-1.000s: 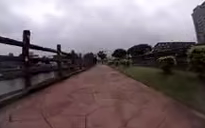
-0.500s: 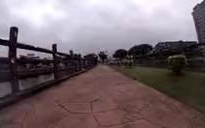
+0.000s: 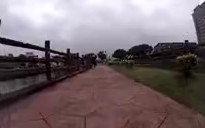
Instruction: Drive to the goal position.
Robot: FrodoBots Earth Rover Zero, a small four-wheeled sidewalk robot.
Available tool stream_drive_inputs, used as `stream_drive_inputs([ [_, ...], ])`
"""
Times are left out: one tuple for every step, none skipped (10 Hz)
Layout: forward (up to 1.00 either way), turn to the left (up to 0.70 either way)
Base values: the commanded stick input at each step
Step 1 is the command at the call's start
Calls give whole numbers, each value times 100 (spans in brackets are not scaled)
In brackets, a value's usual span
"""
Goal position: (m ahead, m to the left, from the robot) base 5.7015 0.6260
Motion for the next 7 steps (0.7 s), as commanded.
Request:
stream_drive_inputs([
  [100,0],
  [100,0],
  [100,0],
  [100,0],
  [100,0],
  [100,0],
  [100,0],
])
